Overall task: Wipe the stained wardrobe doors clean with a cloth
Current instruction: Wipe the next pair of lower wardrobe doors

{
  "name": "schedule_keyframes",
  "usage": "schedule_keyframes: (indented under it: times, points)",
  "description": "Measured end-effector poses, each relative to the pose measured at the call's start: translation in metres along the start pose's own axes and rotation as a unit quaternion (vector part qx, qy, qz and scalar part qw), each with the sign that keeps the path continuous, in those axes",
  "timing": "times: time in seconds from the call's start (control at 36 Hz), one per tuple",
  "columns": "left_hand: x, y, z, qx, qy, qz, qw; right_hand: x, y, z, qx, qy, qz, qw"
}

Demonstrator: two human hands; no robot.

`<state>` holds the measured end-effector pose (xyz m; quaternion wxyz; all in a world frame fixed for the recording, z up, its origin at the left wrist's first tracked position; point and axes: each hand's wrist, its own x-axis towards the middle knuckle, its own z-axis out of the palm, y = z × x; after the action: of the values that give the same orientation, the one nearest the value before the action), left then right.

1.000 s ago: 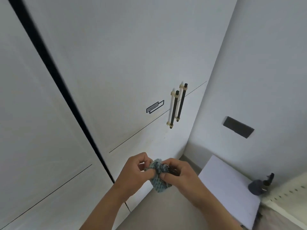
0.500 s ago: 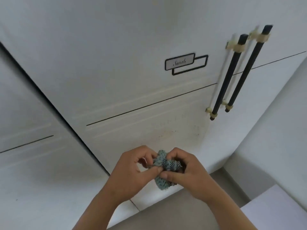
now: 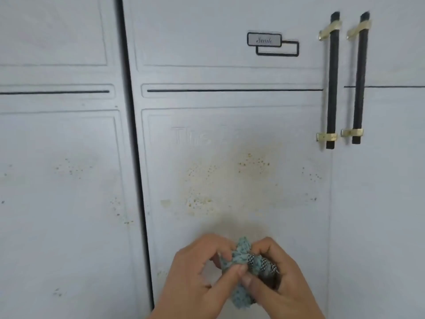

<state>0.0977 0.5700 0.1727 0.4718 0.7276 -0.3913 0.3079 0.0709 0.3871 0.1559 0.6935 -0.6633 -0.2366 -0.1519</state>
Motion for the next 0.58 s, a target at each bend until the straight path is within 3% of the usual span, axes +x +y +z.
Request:
schedule_keyframes:
  times: [0.39, 0.5, 0.58]
  points:
    - [-0.017, 0.072, -0.012, 0.126, -0.060, 0.046, 0.989, -0.062, -0.075, 0.009, -0.153, 0.029, -0.052, 0.986]
    - [-0.017, 0.074, -0.016, 0.183, -0.107, 0.083, 0.974, -0.077, -0.068, 0.012, -0.142, 0.051, -0.060, 0.987]
    - [-0.012, 0.065, -0.016, 0.272, -0.128, 0.172, 0.938, -0.075, -0.057, 0.007, -0.157, 0.051, -0.059, 0.985]
